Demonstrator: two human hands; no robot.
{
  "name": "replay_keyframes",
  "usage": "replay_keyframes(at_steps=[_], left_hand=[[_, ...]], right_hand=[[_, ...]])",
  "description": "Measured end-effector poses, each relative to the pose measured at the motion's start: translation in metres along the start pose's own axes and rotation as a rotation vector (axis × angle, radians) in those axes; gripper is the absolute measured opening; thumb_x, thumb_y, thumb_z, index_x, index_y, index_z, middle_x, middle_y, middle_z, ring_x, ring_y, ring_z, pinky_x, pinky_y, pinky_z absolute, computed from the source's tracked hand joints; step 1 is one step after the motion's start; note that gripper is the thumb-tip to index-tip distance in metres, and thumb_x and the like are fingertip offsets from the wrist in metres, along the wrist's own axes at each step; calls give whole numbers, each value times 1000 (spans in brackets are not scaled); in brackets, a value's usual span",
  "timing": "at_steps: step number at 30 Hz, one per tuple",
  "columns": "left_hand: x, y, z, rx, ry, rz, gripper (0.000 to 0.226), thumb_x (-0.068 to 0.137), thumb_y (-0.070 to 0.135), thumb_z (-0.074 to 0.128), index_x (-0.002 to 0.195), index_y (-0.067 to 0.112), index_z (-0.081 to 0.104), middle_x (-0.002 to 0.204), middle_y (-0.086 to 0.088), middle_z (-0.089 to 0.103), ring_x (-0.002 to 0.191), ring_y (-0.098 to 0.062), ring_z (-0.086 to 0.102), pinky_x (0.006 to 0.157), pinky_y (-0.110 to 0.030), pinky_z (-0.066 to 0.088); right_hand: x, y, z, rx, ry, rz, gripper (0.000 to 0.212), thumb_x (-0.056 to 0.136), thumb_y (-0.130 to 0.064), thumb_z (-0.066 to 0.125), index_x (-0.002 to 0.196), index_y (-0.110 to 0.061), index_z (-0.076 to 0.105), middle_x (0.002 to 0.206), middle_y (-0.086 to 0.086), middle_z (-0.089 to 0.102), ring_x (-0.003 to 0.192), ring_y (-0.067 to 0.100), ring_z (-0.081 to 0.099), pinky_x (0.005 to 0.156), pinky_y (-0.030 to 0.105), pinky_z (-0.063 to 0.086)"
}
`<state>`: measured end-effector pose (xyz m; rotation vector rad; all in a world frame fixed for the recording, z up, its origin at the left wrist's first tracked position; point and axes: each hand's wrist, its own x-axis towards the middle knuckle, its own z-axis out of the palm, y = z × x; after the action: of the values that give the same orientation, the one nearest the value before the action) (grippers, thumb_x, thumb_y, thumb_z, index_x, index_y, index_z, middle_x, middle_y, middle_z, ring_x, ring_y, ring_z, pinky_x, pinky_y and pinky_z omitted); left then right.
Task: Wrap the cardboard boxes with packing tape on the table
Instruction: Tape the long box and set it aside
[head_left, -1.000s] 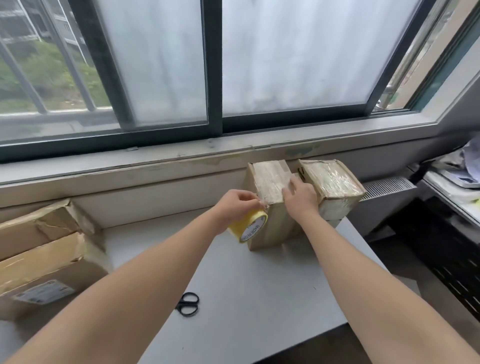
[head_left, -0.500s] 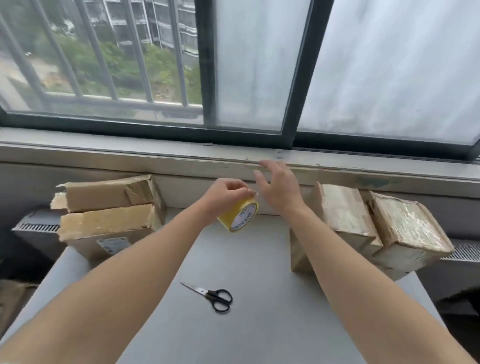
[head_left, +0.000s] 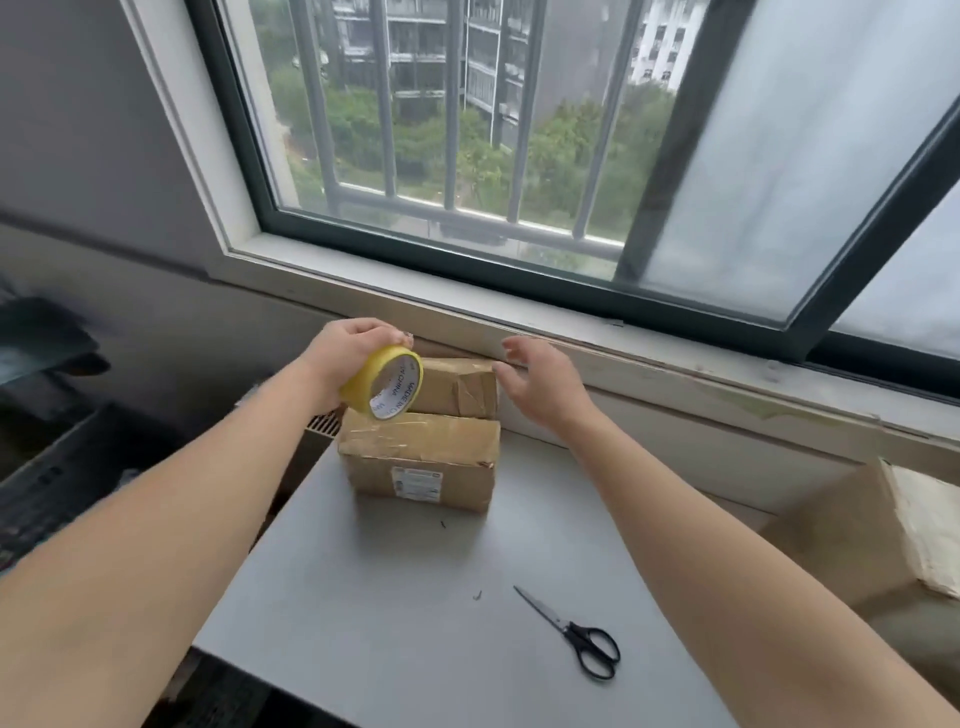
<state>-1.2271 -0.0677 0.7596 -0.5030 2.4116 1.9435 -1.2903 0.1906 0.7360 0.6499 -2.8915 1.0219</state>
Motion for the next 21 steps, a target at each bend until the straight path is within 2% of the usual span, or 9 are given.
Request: replay_keyframes(at_steps=[2,5,7,10,12,14,16,19,21], left_hand=[[10,-12,-33,-62,34,-23,18,96,28,69,102,15,80,100,-11,74,79,-24,63,63,-31,52],[23,-37,-74,-140,71,-32,18,97,22,68,103,8,79,115,-22,73,89,-25,66,80,-41,55],[30,-56,-95,-140,65,-52,18,97,22,68,101,9,79,117,-23,72,92,-27,67,88,-46,56],[35,-81,-118,-72,11,-86,18,97,29,68,98,17,81,113,-17,74,98,-30,69,93,-53,56],[38,-93,-128,-60,-24,-101,20,97,30,68,101,16,81,111,-15,75,100,-30,69,93,-52,56],[41,-102,-133,-90,-63,-127,20,97,24,68,105,9,79,111,-17,75,95,-27,69,89,-44,56],[43,-111,-132,-80,-116,-159,18,96,22,70,104,8,79,109,-15,76,94,-25,69,84,-38,55],[45,-122,-126,-72,-199,-207,16,95,22,71,103,11,80,105,-10,78,95,-23,70,82,-35,55],[44,-127,-121,-58,-225,-226,16,95,22,72,103,12,80,103,-7,79,94,-22,72,84,-36,56]], right_hand=[[10,-13,16,-58,-13,1,48,99,-32,62,143,-15,54,137,3,62,126,19,58,107,36,46],[23,-30,44,-163,-67,19,55,97,-34,65,147,-18,48,139,3,60,128,22,55,106,37,46],[31,-40,65,-211,-129,53,58,96,-35,66,149,-20,46,140,4,57,129,23,53,107,41,46],[40,-52,91,-270,-149,91,49,97,-35,65,142,-19,53,140,3,57,129,24,53,106,41,46],[41,-59,105,-293,-119,76,39,97,-33,65,133,-18,60,135,2,61,126,24,54,104,39,46],[37,-64,117,-315,-153,40,37,95,-36,67,126,-17,63,130,2,62,123,24,55,101,39,47],[28,-65,128,-375,-292,28,52,89,-47,71,132,-21,58,131,3,58,124,25,53,101,41,48],[10,-56,140,-527,-481,39,88,77,-63,76,150,-30,39,142,1,47,137,27,38,107,46,42],[0,-49,147,-605,-500,33,96,78,-55,77,156,-32,27,148,-1,41,143,26,27,111,50,38]])
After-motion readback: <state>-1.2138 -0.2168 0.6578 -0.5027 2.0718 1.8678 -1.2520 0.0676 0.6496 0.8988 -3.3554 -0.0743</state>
